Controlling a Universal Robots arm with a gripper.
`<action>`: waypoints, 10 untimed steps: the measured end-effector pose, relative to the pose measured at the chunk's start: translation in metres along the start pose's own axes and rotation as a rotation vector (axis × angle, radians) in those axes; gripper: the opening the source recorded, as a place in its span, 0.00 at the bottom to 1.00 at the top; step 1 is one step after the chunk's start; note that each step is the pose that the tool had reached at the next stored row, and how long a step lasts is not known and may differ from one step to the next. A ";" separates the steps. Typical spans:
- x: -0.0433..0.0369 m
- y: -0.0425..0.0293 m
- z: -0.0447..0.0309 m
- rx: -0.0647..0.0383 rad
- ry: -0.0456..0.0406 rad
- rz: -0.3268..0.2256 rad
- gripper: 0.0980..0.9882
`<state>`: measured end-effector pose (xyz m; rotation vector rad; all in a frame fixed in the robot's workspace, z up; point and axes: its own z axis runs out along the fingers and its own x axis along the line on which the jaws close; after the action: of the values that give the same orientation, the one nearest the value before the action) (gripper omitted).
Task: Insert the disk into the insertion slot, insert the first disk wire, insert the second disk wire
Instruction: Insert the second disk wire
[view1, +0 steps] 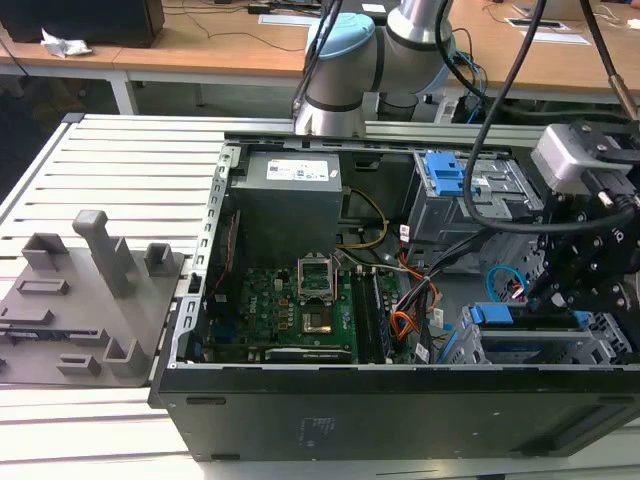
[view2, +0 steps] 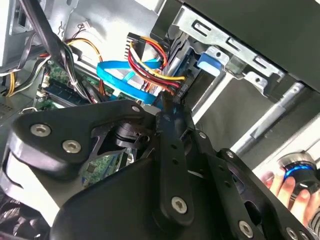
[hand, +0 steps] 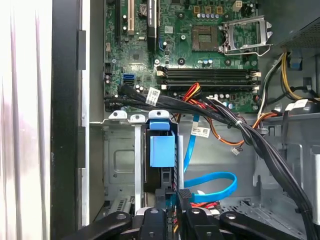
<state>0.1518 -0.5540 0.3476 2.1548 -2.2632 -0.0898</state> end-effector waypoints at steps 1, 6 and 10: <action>-0.0001 0.0001 -0.0032 0.000 -0.0002 0.000 0.15; -0.0016 0.0045 -0.0197 0.001 0.0000 0.000 0.01; -0.0008 0.0198 -0.0188 0.010 -0.0008 0.000 0.01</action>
<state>0.1330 -0.5529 0.3674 2.1604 -2.2687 -0.0792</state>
